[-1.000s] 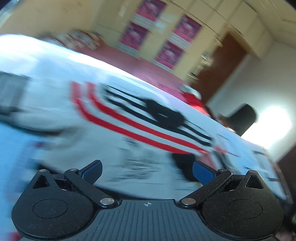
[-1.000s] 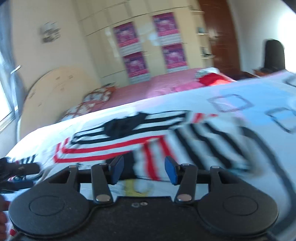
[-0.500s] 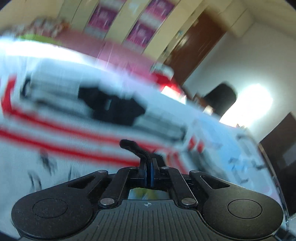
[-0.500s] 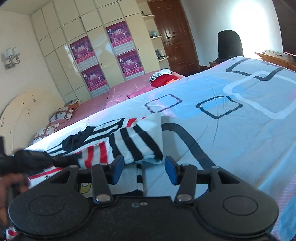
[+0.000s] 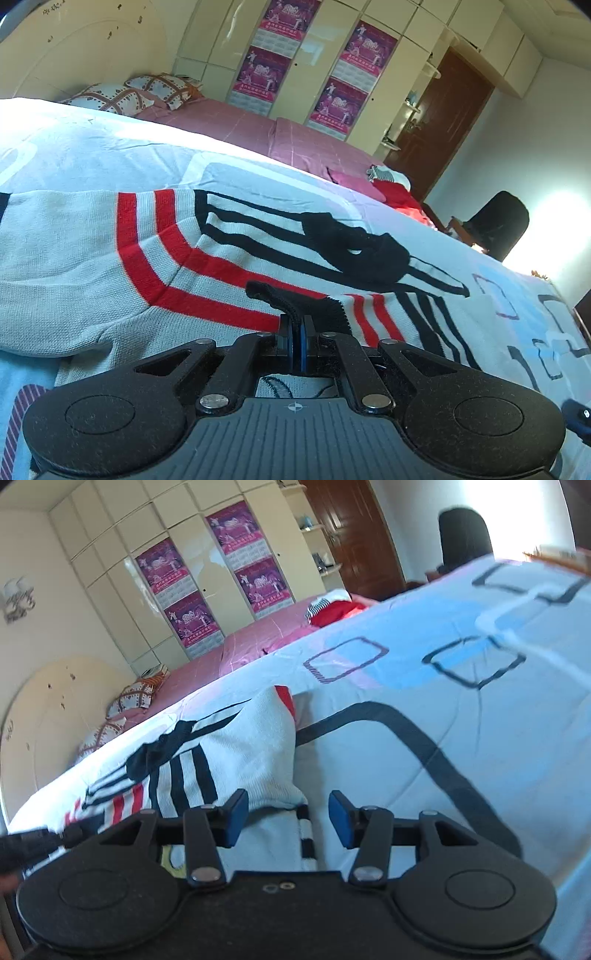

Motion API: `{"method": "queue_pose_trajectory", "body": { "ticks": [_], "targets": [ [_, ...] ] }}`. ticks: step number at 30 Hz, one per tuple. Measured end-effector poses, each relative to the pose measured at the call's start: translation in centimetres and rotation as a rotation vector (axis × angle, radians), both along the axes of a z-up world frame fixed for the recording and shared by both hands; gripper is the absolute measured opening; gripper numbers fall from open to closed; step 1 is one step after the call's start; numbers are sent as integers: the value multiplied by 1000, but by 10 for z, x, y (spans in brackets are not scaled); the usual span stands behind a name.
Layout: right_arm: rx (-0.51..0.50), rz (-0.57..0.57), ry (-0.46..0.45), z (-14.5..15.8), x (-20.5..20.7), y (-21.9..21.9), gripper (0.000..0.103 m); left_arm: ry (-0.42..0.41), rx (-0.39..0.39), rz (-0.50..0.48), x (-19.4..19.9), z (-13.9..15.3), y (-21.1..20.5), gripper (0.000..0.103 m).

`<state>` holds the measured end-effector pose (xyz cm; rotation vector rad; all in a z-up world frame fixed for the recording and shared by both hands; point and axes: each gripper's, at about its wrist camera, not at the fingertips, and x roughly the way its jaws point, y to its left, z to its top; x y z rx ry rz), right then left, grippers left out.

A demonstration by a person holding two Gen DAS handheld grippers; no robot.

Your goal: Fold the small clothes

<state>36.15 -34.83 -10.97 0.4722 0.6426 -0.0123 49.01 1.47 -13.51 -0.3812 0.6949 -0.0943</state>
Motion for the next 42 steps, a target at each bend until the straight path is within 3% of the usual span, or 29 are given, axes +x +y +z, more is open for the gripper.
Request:
{"method": "queue_pose_trajectory", "body": {
  "ticks": [5, 8, 13, 15, 16, 17, 18, 20, 23, 25, 27, 28, 29, 31, 33, 34, 35, 37, 38, 40, 41, 42],
  "targets": [
    [-6, 25, -14, -7, 29, 8, 29, 0, 47, -4, -9, -2, 0, 3],
    [-54, 85, 90, -36, 55, 20, 12, 53, 64, 7, -7, -22, 2, 3],
    [-133, 152, 71, -37, 57, 28, 16, 33, 42, 1, -12, -26, 7, 3],
    [-116, 159, 34, -29, 56, 21, 34, 28, 17, 4, -12, -25, 11, 4],
    [-122, 147, 5, -23, 58, 16, 37, 21, 11, 16, -13, -23, 15, 4],
    [-120, 139, -16, -20, 62, 11, 42, 17, 15, 28, -12, -22, 17, 13],
    [-102, 132, -27, -19, 70, 4, 43, 7, 19, 41, -11, -21, 19, 42],
    [-49, 107, -35, -21, 91, -11, 43, -14, 25, 55, -3, -20, 20, 66],
    [27, 88, -31, -34, 130, -30, 43, 10, 24, 23, 17, -21, 14, 65],
    [96, 88, -3, -47, 157, -39, 43, 32, 74, -5, 27, -23, 5, 43],
    [163, 107, 34, -58, 179, -42, 42, 43, 84, -24, 33, -25, 0, 8],
    [183, 122, 43, -62, 185, -42, 37, 48, 44, -34, 35, -27, 2, 8],
    [171, 146, 41, -63, 188, -40, 13, 34, 34, -20, 32, -25, 4, 6],
    [65, 167, 14, -50, 184, -30, 12, -41, 39, -1, 21, -18, 4, 6],
    [-15, 161, -36, -41, 175, -24, 11, -30, 74, 37, 18, -22, 6, 6],
    [-75, 146, 13, -49, 181, -20, 11, 8, 73, 44, 22, -32, 7, 6],
    [-96, 149, 41, -57, 185, -18, 9, -15, 58, 51, 21, -35, 9, 7],
    [-123, 154, 43, -50, 183, -16, 19, -17, 78, 41, 20, -33, 7, 8],
    [-137, 141, 40, -44, 178, -16, 28, -15, 78, 39, 19, -31, 7, 13],
    [-155, 131, -16, -30, 157, -16, 30, -14, 67, 41, 11, -24, 10, 36],
    [-155, 138, -44, -23, 145, -15, 34, -34, 76, 55, 1, -18, 12, 71],
    [-156, 147, -61, -18, 132, -14, 38, -73, 100, 89, -13, -11, 15, 87]
  ]
}}
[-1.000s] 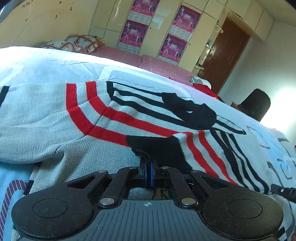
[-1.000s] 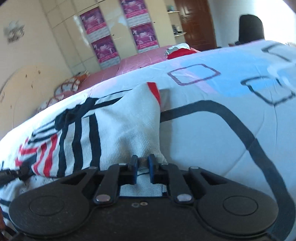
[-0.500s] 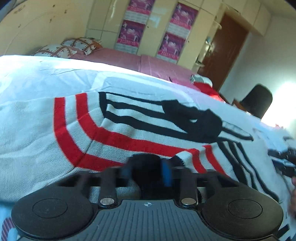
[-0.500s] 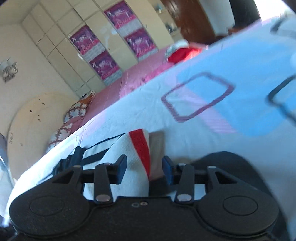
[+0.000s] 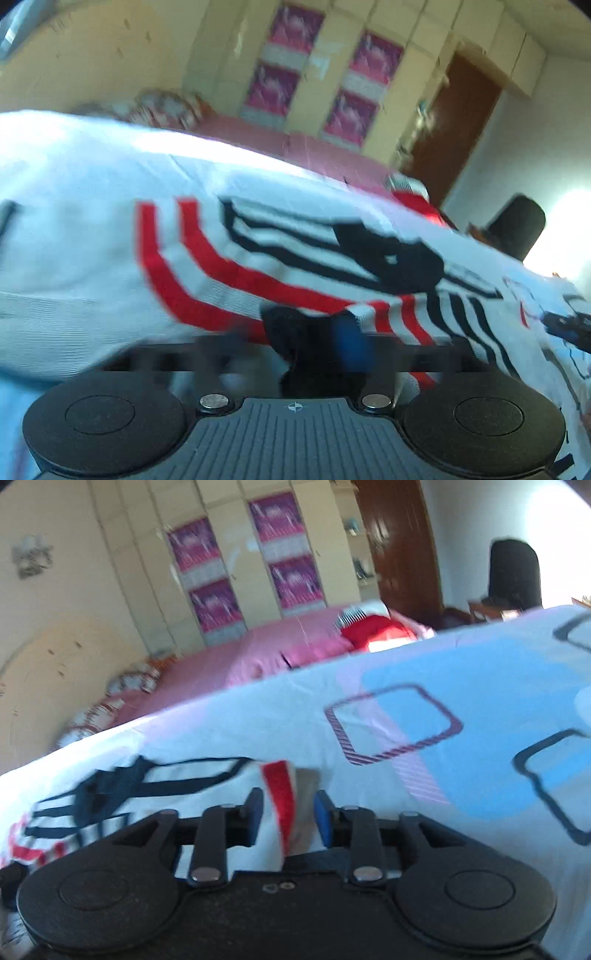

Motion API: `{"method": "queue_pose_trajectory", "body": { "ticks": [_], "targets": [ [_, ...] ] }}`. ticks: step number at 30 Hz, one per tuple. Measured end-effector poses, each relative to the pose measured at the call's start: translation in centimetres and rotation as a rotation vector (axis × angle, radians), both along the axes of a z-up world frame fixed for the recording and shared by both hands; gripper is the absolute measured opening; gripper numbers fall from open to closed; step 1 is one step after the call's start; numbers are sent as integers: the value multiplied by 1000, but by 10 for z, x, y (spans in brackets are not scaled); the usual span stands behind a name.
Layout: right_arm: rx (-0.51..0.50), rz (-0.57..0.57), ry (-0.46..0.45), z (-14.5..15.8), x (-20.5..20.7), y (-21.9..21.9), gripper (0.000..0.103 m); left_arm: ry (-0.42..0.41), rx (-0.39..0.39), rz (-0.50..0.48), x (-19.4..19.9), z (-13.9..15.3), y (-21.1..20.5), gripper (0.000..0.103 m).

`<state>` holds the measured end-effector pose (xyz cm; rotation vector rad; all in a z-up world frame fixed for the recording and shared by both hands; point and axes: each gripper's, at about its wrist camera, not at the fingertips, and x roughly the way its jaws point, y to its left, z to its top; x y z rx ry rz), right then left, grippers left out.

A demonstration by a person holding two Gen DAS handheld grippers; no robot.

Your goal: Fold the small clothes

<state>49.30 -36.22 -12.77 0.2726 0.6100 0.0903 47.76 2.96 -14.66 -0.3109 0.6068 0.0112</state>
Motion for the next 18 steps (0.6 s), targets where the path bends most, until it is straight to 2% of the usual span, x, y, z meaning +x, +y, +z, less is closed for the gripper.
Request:
{"method": "queue_pose_trajectory", "body": {
  "ticks": [1, 2, 4, 6, 8, 14, 16, 18],
  "targets": [
    [-4, 12, -5, 4, -12, 3, 39, -43, 10, 23, -16, 6, 6, 87],
    [-9, 24, -7, 6, -23, 6, 40, -61, -13, 24, -29, 9, 16, 87],
    [-10, 40, -7, 9, -45, 15, 41, -72, -56, 89, -57, 12, 42, 82],
    [-7, 65, 9, 11, -58, 26, 40, -67, -88, 164, -81, 11, 75, 56],
    [-10, 78, 25, 11, -75, 41, 41, -49, -155, 267, -103, 5, 116, 48],
    [14, 90, 68, 15, -102, 90, 40, -64, -369, 594, -156, -19, 243, 47],
    [11, 82, 71, 19, -105, 104, 40, -66, -440, 638, -161, -28, 276, 47],
    [11, 80, 67, 24, -106, 118, 40, -76, -503, 632, -158, -36, 299, 47]
  ]
}}
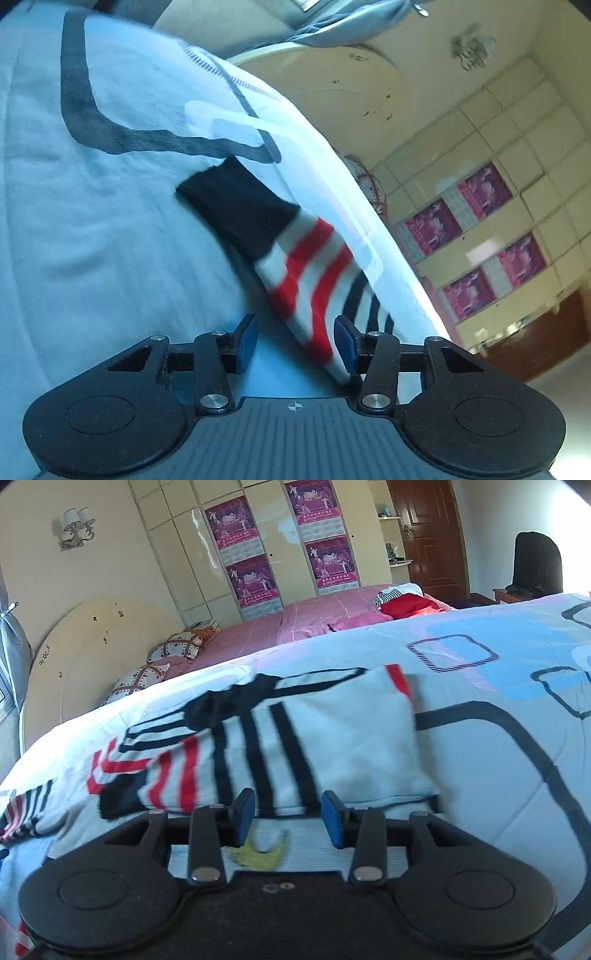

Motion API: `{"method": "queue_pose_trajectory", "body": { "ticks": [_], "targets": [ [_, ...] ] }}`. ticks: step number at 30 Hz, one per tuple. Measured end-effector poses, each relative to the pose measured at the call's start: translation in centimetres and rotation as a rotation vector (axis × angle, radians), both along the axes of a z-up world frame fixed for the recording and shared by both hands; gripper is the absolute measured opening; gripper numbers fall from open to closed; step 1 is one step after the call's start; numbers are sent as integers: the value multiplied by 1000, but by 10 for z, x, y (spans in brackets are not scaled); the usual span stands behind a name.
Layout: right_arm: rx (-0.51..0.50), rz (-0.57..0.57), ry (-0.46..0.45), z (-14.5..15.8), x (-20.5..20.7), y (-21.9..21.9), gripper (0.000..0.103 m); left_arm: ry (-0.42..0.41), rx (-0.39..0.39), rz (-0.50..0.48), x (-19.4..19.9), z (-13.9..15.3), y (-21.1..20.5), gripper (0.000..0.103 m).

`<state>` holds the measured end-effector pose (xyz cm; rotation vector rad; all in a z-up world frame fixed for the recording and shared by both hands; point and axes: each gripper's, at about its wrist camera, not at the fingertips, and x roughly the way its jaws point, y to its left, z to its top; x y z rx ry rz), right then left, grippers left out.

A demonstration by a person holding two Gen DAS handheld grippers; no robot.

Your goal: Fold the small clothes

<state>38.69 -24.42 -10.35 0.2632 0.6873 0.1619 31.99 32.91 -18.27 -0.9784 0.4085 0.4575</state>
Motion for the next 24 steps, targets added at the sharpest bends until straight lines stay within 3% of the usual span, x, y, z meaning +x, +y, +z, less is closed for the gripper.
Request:
{"method": "queue_pose_trajectory", "body": {
  "ticks": [3, 4, 5, 6, 8, 12, 14, 17, 20, 22, 24],
  "targets": [
    [-5, 3, -16, 8, 0, 17, 40, 0, 2, -10, 17, -5, 18, 47],
    [-8, 3, -19, 10, 0, 22, 40, 19, 27, -10, 24, -4, 19, 40],
    [-11, 1, -24, 13, 0, 26, 40, 79, 73, -8, 34, -3, 20, 7],
    [-12, 0, -29, 15, -1, 29, 40, 150, 131, -7, 45, -2, 19, 5],
    [-15, -8, -35, 19, -4, 32, 40, 216, 277, -30, 63, 13, 2, 4],
    [-22, -38, -44, 23, -9, 26, 40, 125, 626, -236, 92, 69, -79, 4],
    [-18, -56, -47, 25, -11, 19, 40, 83, 746, -367, 112, 87, -135, 5],
    [-13, -82, -47, 27, -14, 10, 40, 100, 880, -597, 143, 85, -230, 5],
    [2, -104, -36, 28, -16, 0, 43, 235, 996, -886, 177, 47, -323, 5],
    [15, -111, -24, 27, -15, -5, 44, 247, 1075, -863, 153, 35, -368, 6],
    [32, -109, -30, 28, -15, -8, 52, 197, 1002, -806, 138, 41, -365, 24]
  ]
}}
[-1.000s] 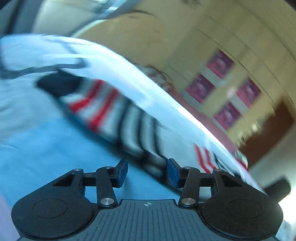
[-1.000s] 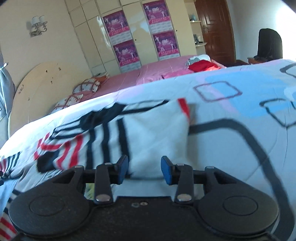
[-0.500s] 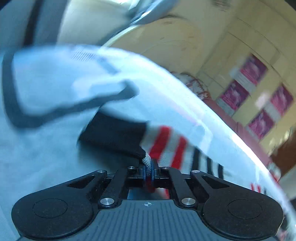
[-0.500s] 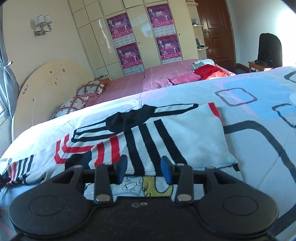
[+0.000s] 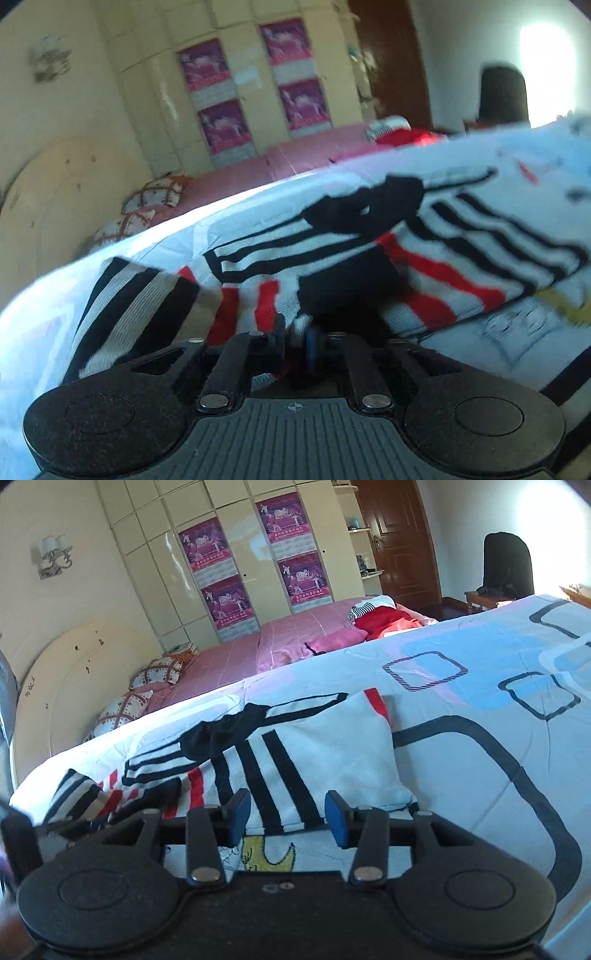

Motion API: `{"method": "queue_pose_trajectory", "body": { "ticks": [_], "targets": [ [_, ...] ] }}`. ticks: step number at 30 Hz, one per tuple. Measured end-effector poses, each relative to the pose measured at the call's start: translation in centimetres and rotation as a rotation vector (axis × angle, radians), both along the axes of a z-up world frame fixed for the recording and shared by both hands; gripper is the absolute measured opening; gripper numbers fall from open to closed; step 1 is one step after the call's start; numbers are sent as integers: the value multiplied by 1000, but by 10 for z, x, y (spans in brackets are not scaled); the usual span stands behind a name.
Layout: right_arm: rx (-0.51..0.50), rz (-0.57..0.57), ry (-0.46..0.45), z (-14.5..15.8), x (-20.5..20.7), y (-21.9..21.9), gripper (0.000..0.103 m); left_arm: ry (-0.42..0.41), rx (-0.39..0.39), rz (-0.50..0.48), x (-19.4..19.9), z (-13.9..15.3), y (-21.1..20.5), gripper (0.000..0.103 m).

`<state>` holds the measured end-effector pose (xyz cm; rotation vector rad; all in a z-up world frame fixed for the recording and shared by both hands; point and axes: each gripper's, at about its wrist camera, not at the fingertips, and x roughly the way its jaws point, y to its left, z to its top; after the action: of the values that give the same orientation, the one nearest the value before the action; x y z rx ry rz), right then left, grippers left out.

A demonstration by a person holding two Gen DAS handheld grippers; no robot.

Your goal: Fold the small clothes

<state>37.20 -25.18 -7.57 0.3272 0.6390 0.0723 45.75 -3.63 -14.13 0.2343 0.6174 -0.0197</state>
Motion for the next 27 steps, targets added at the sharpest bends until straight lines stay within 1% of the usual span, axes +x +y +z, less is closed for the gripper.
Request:
{"method": "queue_pose_trajectory", "body": {
  "ticks": [1, 2, 3, 4, 6, 8, 9, 11, 13, 14, 15, 16, 17, 19, 20, 21, 22, 24, 27],
  "targets": [
    [9, 6, -6, 0, 1, 1, 55, -8, -61, 39, -8, 3, 10, 27],
    [21, 14, -10, -2, 3, 3, 57, -28, -101, 76, -17, 6, 24, 28],
    [41, 27, -8, -4, 7, 7, 57, -59, -128, 104, -28, 9, 40, 28],
    [74, 43, 1, -7, 11, 11, 57, -95, -148, 138, -40, 8, 54, 28],
    [179, 80, 24, -16, 25, 23, 57, -145, -178, 194, -57, 6, 79, 28],
    [285, 112, 60, -27, 44, 39, 55, -165, -174, 259, -65, -2, 107, 28],
    [336, 130, 84, -33, 54, 50, 55, -158, -196, 291, -66, -5, 119, 28],
    [429, 163, 133, -44, 74, 71, 54, -108, -258, 330, -56, -18, 134, 28],
    [475, 180, 165, -55, 92, 90, 54, -83, -299, 353, -46, -29, 141, 28],
    [482, 178, 202, -62, 100, 99, 54, -74, -318, 358, -41, -32, 143, 28],
    [495, 171, 242, -68, 107, 106, 51, -68, -328, 358, -37, -35, 145, 28],
    [516, 169, 261, -73, 112, 111, 48, -64, -331, 354, -35, -38, 146, 28],
    [520, 167, 261, -74, 115, 116, 41, -51, -335, 348, -30, -42, 147, 31],
    [476, 165, 254, -71, 120, 124, 15, -40, -348, 340, -24, -49, 145, 34],
    [458, 180, 254, -70, 122, 127, 7, -31, -350, 331, -19, -52, 145, 35],
    [430, 184, 244, -66, 121, 128, 7, -22, -344, 330, -15, -54, 144, 35],
    [398, 189, 210, -59, 119, 129, 6, -20, -345, 332, -12, -53, 138, 35],
    [362, 221, 134, -42, 112, 125, 6, -24, -358, 342, -9, -54, 139, 35],
    [285, 263, 53, -17, 109, 125, 6, -14, -357, 338, -7, -57, 138, 35]
  ]
}}
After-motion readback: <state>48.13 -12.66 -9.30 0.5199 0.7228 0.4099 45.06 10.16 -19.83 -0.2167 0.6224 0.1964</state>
